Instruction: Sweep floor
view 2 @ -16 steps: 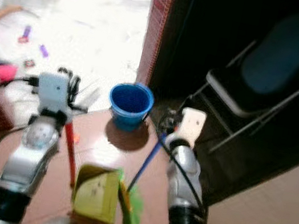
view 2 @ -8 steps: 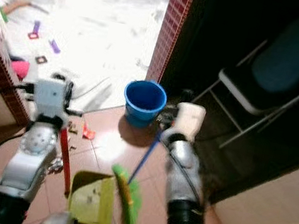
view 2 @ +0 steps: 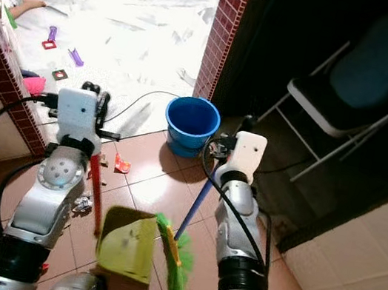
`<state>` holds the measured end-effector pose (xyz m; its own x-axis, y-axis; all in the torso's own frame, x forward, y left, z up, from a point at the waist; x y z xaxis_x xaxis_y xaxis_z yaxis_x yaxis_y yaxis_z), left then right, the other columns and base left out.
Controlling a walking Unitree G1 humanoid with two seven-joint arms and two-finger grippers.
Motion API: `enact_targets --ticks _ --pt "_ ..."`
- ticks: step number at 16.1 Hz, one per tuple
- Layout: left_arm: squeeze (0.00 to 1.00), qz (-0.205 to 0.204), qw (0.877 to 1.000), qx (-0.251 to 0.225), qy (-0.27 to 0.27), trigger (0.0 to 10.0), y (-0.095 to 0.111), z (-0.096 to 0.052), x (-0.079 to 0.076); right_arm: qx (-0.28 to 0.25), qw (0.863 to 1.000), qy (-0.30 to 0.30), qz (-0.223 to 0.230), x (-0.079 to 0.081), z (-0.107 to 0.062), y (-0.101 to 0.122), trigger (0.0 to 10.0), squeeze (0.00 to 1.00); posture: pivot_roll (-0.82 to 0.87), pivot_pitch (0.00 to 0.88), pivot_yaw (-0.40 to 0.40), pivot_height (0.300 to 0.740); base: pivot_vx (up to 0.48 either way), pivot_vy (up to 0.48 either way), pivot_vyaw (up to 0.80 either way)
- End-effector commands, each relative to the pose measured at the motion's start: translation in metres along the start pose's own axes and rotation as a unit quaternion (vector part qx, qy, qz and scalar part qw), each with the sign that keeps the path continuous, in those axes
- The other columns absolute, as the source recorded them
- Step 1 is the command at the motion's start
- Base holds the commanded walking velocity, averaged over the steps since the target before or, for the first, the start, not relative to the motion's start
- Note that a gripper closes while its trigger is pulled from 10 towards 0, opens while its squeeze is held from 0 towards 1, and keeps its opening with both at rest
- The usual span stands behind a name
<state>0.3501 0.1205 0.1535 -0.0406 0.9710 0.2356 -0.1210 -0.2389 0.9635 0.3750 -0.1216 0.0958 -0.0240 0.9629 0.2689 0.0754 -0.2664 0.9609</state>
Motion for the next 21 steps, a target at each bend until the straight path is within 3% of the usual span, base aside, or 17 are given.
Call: enact_targets --ticks 1,4,6,9,13,15,19,21 --pt "0.0 0.008 1.0 -0.017 -0.004 10.0 0.009 0.002 -0.001 0.005 1.0 -0.006 0.007 -0.002 0.0 -0.004 10.0 0.0 -0.03 0.095 -0.037 0.74 0.0 0.0 0.0" --pt "0.0 0.036 0.999 -0.01 -0.003 10.0 0.003 0.0 0.0 -0.007 1.0 -0.015 0.016 -0.007 0.003 0.005 10.0 0.0 0.0 0.104 -0.007 0.74 0.0 0.0 0.0" --pt "0.0 0.029 1.0 -0.011 -0.007 10.0 0.005 -0.001 -0.002 -0.011 1.0 -0.006 0.006 -0.006 0.004 0.009 10.0 0.0 -0.01 0.115 -0.017 0.74 0.0 0.0 0.8" --pt "0.0 0.02 0.999 0.023 -0.009 10.0 -0.012 -0.006 -0.006 -0.002 1.0 0.007 0.007 -0.001 0.0 0.002 10.0 0.0 -0.02 0.082 -0.028 0.74 0.0 0.0 0.8" --pt "0.0 0.036 0.998 0.043 -0.026 10.0 -0.035 -0.016 -0.009 0.007 1.0 0.001 0.005 -0.008 -0.003 -0.007 10.0 0.0 -0.03 0.039 -0.025 0.74 0.0 0.0 0.8" --pt "0.0 0.017 0.998 0.05 -0.029 10.0 -0.041 -0.021 -0.004 0.006 1.0 -0.001 0.002 -0.017 -0.007 -0.005 10.0 0.0 -0.03 0.035 -0.02 0.74 0.0 0.0 0.0" --pt "0.0 0.044 0.997 0.06 -0.003 10.0 -0.055 -0.039 0.023 -0.021 0.998 -0.021 -0.062 -0.041 -0.027 0.008 10.0 0.0 -0.03 0.014 -0.008 0.74 0.0 0.0 0.0" --pt "0.0 0.05 0.997 0.059 0.003 10.0 -0.055 -0.048 0.032 -0.027 0.997 -0.031 -0.064 -0.052 -0.038 0.013 10.0 0.0 -0.02 0.0 -0.002 0.74 0.0 0.0 0.0"
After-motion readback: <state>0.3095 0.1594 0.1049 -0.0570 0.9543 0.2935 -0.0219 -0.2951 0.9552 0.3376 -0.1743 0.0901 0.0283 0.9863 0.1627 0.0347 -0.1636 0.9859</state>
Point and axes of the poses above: a point about 5 cm out from each wrist's last joint towards the gripper, its own z axis pointing out of the wrist towards the gripper, its own y axis along the axis of the wrist's last joint, x = y × z, the point moved 5 cm from there along z, pointing out of the wrist towards the gripper, and after that the axes turned 8 degrees about z, right-handed, at the moved point
